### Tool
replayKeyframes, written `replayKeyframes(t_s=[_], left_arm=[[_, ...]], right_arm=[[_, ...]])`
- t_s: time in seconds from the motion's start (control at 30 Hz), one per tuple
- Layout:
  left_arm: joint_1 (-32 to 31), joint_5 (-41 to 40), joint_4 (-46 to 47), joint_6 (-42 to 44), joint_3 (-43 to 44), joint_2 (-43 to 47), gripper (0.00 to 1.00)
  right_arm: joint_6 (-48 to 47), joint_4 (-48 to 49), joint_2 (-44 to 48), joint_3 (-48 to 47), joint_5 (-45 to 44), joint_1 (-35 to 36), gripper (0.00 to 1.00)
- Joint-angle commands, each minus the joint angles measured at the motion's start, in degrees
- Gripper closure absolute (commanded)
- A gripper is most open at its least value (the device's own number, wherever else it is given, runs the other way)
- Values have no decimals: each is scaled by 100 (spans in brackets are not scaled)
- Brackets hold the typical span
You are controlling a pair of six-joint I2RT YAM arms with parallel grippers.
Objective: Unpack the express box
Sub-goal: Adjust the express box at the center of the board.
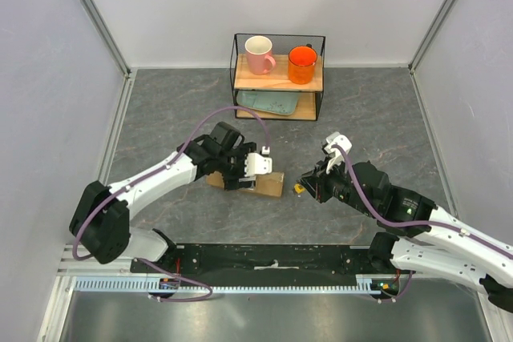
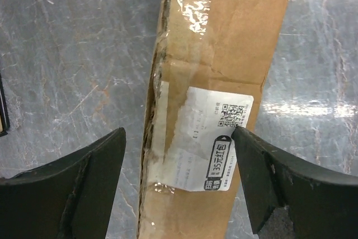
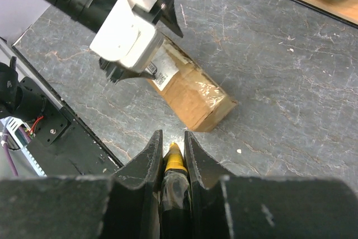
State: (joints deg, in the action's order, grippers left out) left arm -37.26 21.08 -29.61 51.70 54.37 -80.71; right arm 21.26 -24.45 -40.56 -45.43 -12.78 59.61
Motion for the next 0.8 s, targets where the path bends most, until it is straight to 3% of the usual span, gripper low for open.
replayKeyframes(t_s=[0.0,0.27,0.57,0.77], left_arm=[[-352,-586,25,7,-531,336,15],[-985,-895,-440,-450,-919,898,13],[-1126,-377,-1284,-1030,-270,1075,1],[-1135,-438,-1232,-943,-15,943,1]], right_arm=[[28,151,-58,-27,-15,-11,100],[124,151,39,34,56,-3,100],[37,160,-22,87,170,-11,100],[-174,256,82,253,170,-11,100]])
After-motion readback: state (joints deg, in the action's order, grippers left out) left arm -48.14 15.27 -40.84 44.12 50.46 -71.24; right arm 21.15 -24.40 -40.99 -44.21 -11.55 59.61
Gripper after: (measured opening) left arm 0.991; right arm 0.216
